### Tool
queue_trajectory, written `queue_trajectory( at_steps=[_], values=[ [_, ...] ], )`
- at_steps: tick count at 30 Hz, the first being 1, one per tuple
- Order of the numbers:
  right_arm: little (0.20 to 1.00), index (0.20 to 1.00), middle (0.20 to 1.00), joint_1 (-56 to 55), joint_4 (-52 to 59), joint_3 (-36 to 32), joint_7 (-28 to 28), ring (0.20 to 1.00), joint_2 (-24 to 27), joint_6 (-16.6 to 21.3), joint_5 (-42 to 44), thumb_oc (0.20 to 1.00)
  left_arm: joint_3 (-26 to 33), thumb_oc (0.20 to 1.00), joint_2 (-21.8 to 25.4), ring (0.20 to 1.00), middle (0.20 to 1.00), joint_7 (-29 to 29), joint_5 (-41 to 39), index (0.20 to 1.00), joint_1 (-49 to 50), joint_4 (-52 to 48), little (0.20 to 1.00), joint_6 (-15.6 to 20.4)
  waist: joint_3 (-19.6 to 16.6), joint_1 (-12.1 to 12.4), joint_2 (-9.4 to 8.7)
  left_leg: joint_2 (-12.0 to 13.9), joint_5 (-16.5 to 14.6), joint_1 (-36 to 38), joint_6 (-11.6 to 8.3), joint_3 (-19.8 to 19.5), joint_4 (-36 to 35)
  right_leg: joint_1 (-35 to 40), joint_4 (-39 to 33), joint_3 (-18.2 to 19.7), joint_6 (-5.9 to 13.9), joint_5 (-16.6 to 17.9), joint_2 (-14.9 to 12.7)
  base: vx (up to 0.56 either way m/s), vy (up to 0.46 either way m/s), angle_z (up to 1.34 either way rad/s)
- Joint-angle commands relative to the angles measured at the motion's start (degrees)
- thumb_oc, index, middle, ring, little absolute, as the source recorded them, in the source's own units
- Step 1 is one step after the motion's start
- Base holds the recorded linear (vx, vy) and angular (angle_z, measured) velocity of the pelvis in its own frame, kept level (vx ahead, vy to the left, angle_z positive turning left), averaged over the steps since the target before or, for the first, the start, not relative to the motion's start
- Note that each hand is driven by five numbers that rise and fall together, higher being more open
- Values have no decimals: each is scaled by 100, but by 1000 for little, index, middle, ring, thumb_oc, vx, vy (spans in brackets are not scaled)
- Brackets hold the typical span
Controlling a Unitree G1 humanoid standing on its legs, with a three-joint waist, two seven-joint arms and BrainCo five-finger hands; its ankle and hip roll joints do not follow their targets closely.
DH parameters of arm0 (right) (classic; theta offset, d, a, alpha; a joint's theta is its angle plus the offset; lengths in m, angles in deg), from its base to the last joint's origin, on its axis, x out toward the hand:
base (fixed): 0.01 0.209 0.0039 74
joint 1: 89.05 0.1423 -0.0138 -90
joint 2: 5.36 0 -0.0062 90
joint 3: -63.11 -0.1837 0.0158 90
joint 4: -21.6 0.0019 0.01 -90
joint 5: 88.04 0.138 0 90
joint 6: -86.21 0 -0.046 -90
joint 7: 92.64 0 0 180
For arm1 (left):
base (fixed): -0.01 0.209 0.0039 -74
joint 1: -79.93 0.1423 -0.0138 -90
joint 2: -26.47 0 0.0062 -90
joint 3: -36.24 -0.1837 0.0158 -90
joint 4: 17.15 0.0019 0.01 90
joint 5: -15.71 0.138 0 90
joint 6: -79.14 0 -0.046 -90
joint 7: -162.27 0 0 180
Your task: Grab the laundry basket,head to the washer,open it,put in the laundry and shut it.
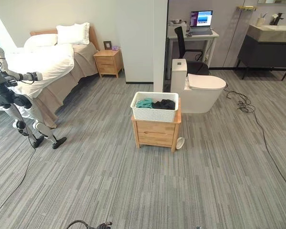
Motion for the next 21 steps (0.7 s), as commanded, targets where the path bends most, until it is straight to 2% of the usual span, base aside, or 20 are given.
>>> queue_trajectory(
  at_steps=[1,4,13,21],
  values=[
    [1000,1000,1000,228,-297,25,-63,1000,-142,64,51,1000,78,1000,-172,1000,1000,63,73,1000,-299,245,1000,158,130,-16,-400,-70,-8,178,-78,-262,-387,766,-1275,220,835,569,-557,0,0,0],
    [1000,1000,1000,231,-328,33,-64,1000,-164,43,33,1000,271,1000,-178,1000,1000,33,-165,1000,-291,333,1000,116,128,2,-416,-60,0,189,-81,-277,-387,780,-1275,203,823,567,-554,3,-5,1],
    [1000,1000,1000,276,-455,68,96,1000,-9,-15,-486,1000,306,1000,-104,1000,1000,30,-25,1000,-297,374,1000,72,201,13,-453,-42,-20,252,-57,-323,-387,853,-1248,179,758,553,-516,4,-21,3],
    [1000,1000,1000,326,-579,102,139,1000,83,-65,-725,1000,468,1000,-46,1000,1000,27,-115,1000,-329,419,1000,15,325,81,-473,28,19,294,-15,-428,-387,680,-856,177,662,369,-446,9,-35,2]
  ],
)
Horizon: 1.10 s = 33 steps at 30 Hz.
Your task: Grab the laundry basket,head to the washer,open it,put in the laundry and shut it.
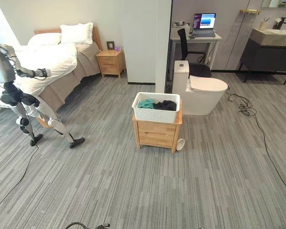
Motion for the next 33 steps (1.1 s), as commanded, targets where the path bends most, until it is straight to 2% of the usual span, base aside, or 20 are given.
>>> queue_trajectory(
  at_steps=[1,7,21,23,26,28,29,30,31,32,33],
  values=[
    [1000,1000,1000,190,-310,101,81,1000,36,-60,-175,1000,367,1000,-102,1000,1000,36,-133,1000,-367,298,1000,14,291,74,-362,-9,-2,254,8,-319,-306,613,-843,297,687,387,-457,16,-54,0],
    [1000,1000,1000,273,-203,245,21,1000,22,-47,-202,1000,319,1000,-105,1000,1000,0,-156,1000,-459,248,1000,39,386,130,-426,-73,-110,0,-22,-439,116,575,-739,225,614,321,-450,16,-53,3],
    [1000,1000,1000,308,-74,407,-20,1000,-38,-14,-252,1000,303,1000,-98,1000,1000,-5,-129,1000,-450,254,1000,19,368,131,-449,45,-120,60,-105,-530,55,584,-648,150,532,168,-344,36,-35,6],
    [1000,1000,1000,334,-68,460,-16,1000,-42,-9,-235,1000,290,1000,-98,1000,1000,-12,-187,1000,-511,245,1000,15,429,125,-470,56,-135,-113,-164,-552,276,548,-687,181,488,199,-313,-22,-85,4],
    [1000,1000,1000,376,-78,455,9,1000,19,-12,-225,1000,283,1000,-93,1000,1000,-36,-217,1000,-561,210,1000,0,619,121,-552,-41,-212,-533,-249,-546,1232,538,-575,239,395,138,-279,-15,-92,12],
    [1000,1000,1000,400,-70,410,18,1000,116,-15,-214,1000,260,1000,-117,1000,1000,-35,-251,1000,-645,178,1000,-4,840,167,-594,-186,153,-1214,-341,-475,2395,594,-533,208,333,156,-314,-35,-89,27],
    [1000,1000,1000,420,-82,396,17,1000,150,-30,-224,1000,269,1000,-119,1000,1000,-34,-272,1000,-676,174,1000,-13,899,167,-608,-220,271,-1473,-354,-402,2759,626,-539,164,316,135,-310,39,-84,18],
    [1000,1000,1000,411,-119,358,24,1000,208,-67,-265,1000,279,1000,-126,1000,1000,-53,-299,1000,-673,181,1000,-26,901,101,-605,-105,433,-1700,-360,11,2717,687,-530,36,291,65,-315,67,-49,25],
    [1000,1000,1000,411,-119,358,23,1000,208,-67,-265,1000,279,1000,-126,1000,1000,-54,-299,1000,-672,181,1000,-26,892,98,-601,-104,421,-1718,-359,9,2738,677,-524,34,292,59,-312,217,-31,31],
    [1000,1000,1000,393,-226,302,54,1000,293,-89,-313,1000,327,1000,-71,1000,1000,-38,-293,1000,-678,175,1000,-51,862,184,-554,101,450,-2101,-310,506,2039,867,-569,-55,316,-105,-271,281,-5,36],
    [1000,1000,1000,390,-277,273,81,1000,321,-90,-305,1000,327,1000,-42,1000,1000,-39,-292,1000,-681,173,1000,-39,838,247,-507,157,634,-2269,-302,615,1591,976,-602,-22,338,-209,-191,408,17,55]
  ],
)
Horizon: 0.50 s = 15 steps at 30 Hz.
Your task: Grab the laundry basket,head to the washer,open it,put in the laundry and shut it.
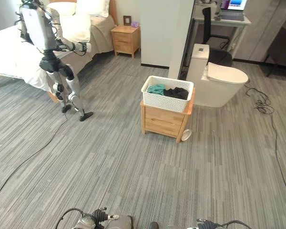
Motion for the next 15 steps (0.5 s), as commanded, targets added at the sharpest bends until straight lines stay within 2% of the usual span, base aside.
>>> queue_trajectory(
  at_steps=[1,2,3,4,6,8,9,10,12,13,14,15],
  values=[
    [1000,1000,1000,-9,-10,-14,103,1000,290,-29,-122,1000,10,1000,-202,1000,1000,-25,-52,1000,70,-34,1000,5,102,80,30,341,354,-501,413,364,-1275,1017,-384,522,905,-294,26,251,29,55],
    [1000,1000,1000,-9,-10,-14,103,1000,290,-29,-122,1000,9,1000,-202,1000,1000,-25,-52,1000,70,-34,1000,5,106,81,28,339,356,-494,414,366,-1280,1021,-384,523,905,-295,23,346,76,33],
    [1000,1000,1000,-11,-24,28,100,1000,286,2,-162,1000,-37,1000,-164,1000,1000,-30,-39,1000,79,-49,1000,34,75,204,76,393,469,-672,407,273,-1740,1240,-397,648,952,-482,26,347,89,-13],
    [1000,1000,1000,-10,-51,38,98,1000,274,-4,-185,1000,-20,1000,-140,1000,1000,-29,-42,1000,83,-19,1000,30,20,234,90,403,515,-631,419,205,-1799,1330,-395,720,964,-561,9,489,154,-28],
    [1000,1000,1000,-18,-64,20,72,1000,207,-17,-220,1000,117,1000,-92,1000,1000,-10,-27,1000,197,70,1000,9,-189,263,51,372,469,-477,488,85,-1717,1482,-431,835,1091,-626,-128,395,167,-33],
    [1000,1000,1000,-34,-51,-34,81,1000,221,-21,-156,1000,95,1000,-68,1000,1000,-4,-19,1000,197,88,1000,12,-257,248,4,299,475,-656,492,146,-1459,1522,-402,856,1145,-662,-231,273,127,-54],
    [1000,1000,1000,-12,2,-63,67,1000,186,-23,-107,1000,144,1000,-42,1000,1000,-18,3,1000,202,95,1000,13,-301,262,-37,253,359,-769,516,214,-1165,1512,-398,922,1198,-674,-342,374,216,-44],
    [1000,1000,1000,-5,93,-87,55,1000,146,-21,-56,1000,209,1000,11,1000,1000,-37,-8,1000,294,102,1000,22,-406,305,-129,180,83,-865,619,301,-756,1495,-296,1007,1295,-686,-583,516,298,-30],
    [1000,1000,1000,-3,217,-90,34,1000,66,14,-39,1000,251,1000,25,1000,1000,-70,23,1000,351,68,1000,53,-464,335,-212,83,-313,-909,769,428,-391,1454,-95,1057,1450,-551,-829,411,240,-35],
    [1000,1000,1000,-3,217,-90,34,1000,66,14,-39,1000,251,1000,25,1000,1000,-70,22,1000,351,67,1000,53,-464,336,-212,83,-314,-909,769,428,-390,1454,-95,1057,1450,-551,-829,339,233,-54],
    [1000,1000,1000,48,355,-11,31,1000,49,31,-72,1000,218,1000,66,1000,1000,-110,20,1000,325,-30,1000,79,-457,370,-254,40,-521,-879,877,497,-284,1255,214,1152,1574,-160,-982,192,143,-37],
    [1000,1000,1000,47,355,-11,31,1000,49,31,-72,1000,217,1000,66,1000,1000,-110,20,1000,325,-30,1000,79,-458,372,-254,40,-522,-880,877,498,-284,1253,215,1153,1574,-160,-981,395,276,-47]
  ],
)
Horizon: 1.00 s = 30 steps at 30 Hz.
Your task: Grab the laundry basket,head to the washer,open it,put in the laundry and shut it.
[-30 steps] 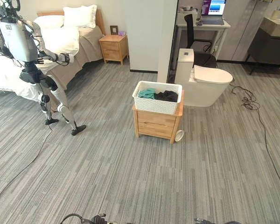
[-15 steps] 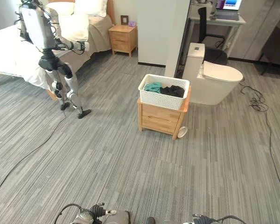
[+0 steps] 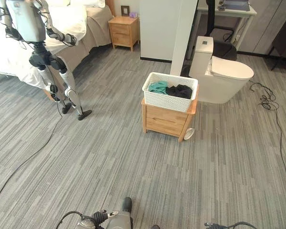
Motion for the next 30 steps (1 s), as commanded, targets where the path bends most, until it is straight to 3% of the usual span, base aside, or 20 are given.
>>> queue_trajectory(
  at_steps=[1,4,5,6,7,9,10,11,15,16,18,21,22,24,25,27,29,30],
  values=[
    [1000,1000,1000,12,888,182,52,1000,62,166,-50,1000,55,1000,192,1000,1000,-132,221,1000,-92,-326,1000,130,52,205,-420,-172,-1081,-662,467,338,1361,719,787,19,1130,584,-978,266,195,-34],
    [1000,1000,1000,-136,1320,387,-8,1000,85,204,-251,1000,134,1000,425,1000,1000,-312,89,1000,-168,-548,1000,234,320,3,-382,-153,-1259,-385,590,520,1242,67,1715,185,1099,1383,-1052,124,188,-41],
    [1000,1000,1000,-135,1320,387,-8,1000,87,203,-251,1000,134,1000,423,1000,1000,-312,89,1000,-169,-548,1000,233,309,10,-376,-142,-1241,-389,587,524,1221,51,1707,194,1096,1399,-1043,67,211,-55],
    [1000,1000,1000,-74,1526,453,-19,1000,151,214,-305,1000,115,1000,512,1000,1000,-324,71,1000,-226,-613,1000,236,517,-90,-297,-156,-1316,-63,666,542,1045,-306,2236,10,1009,1721,-1051,140,222,-47],
    [1000,1000,1000,-82,1579,467,-7,1000,173,216,-335,1000,110,1000,541,1000,1000,-340,100,1000,-230,-626,1000,239,590,-117,-241,-186,-1325,123,700,513,900,-468,2556,-71,996,1835,-1005,233,272,-21],
    [1000,1000,1000,-95,1621,423,-1,1000,208,249,-296,1000,19,1000,518,1000,1000,-324,250,1000,-277,-609,1000,227,674,-351,-124,-229,-1345,570,726,362,552,-978,2956,146,1015,1462,-359,253,195,-11],
    [1000,1000,1000,-122,1608,404,-2,1000,220,255,-319,1000,0,1000,539,1000,1000,-298,312,1000,-280,-564,1000,222,695,-399,-65,-185,-1357,766,736,369,454,-1254,3009,-61,978,1321,-298,375,211,8],
    [1000,1000,1000,-158,1599,378,-22,1000,240,266,-363,1000,-22,1000,504,1000,1000,-223,419,1000,-229,-507,1000,199,711,-493,-15,-173,-1426,1175,707,403,256,-1612,2723,-548,918,1014,-341,292,134,11],
    [1000,1000,1000,-167,1619,337,-46,1000,295,283,-368,1000,5,1000,486,1000,1000,-212,454,1000,-214,-449,1000,203,800,-613,-29,-213,-1523,1528,653,326,141,-1856,2306,-759,944,859,-266,267,11,-20],
    [1000,1000,1000,-164,1530,312,-42,1000,319,296,-351,1000,41,1000,442,1000,1000,-190,411,1000,-225,-399,1000,226,842,-681,-94,-271,-1629,1733,580,264,167,-1922,1424,-798,998,1011,-310,340,-97,7],
    [1000,1000,1000,-152,1475,299,-22,1000,335,291,-365,1000,69,1000,398,1000,1000,-189,381,1000,-224,-355,1000,250,867,-721,-110,-269,-1711,1946,497,201,129,-1973,709,-773,1065,1260,-405,407,-141,18],
    [1000,1000,1000,-170,1407,289,-29,1000,306,274,-402,1000,106,1000,335,1000,1000,-206,379,1000,-205,-297,1000,280,817,-788,-70,-176,-1719,2224,371,64,18,-2101,327,-676,1136,1499,-499,354,-143,29],
    [1000,1000,1000,-230,1333,281,-55,1000,309,281,-371,1000,106,1000,297,1000,1000,-202,376,1000,-180,-244,1000,298,731,-867,-68,-82,-1685,2404,259,-134,56,-2142,300,-401,1146,1625,-467,403,-205,42],
    [1000,1000,1000,-261,1274,257,-13,1000,299,297,-260,1000,74,1000,259,1000,1000,-188,437,1000,-155,-214,1000,282,610,-894,-73,80,-1599,2521,129,-281,166,-1970,392,-327,1007,1581,-350,387,-232,60],
    [1000,1000,1000,-262,1274,257,-13,1000,300,297,-260,1000,74,1000,257,1000,1000,-188,437,1000,-154,-214,1000,282,613,-895,-68,86,-1603,2527,126,-282,166,-1966,397,-330,1005,1575,-345,357,-259,67],
    [1000,1000,1000,-299,1183,255,-9,1000,339,324,-245,1000,86,1000,250,1000,1000,-173,437,1000,-95,-201,1000,272,454,-910,-19,393,-1231,2636,-66,-481,436,-1717,548,-476,781,1344,-66,405,-321,37],
    [1000,1000,1000,-297,1126,242,1,1000,382,325,-215,1000,84,1000,229,1000,1000,-168,423,1000,-75,-209,1000,268,439,-912,-10,450,-1089,2539,-94,-549,608,-1628,529,-536,730,1272,-25,222,-217,9],
    [1000,1000,1000,-291,1122,279,20,1000,450,341,-244,1000,62,1000,260,1000,1000,-193,392,1000,-96,-227,1000,262,427,-877,-18,579,-463,2283,-201,-689,1138,-1429,461,-541,584,1179,83,242,-290,1]
  ],
)
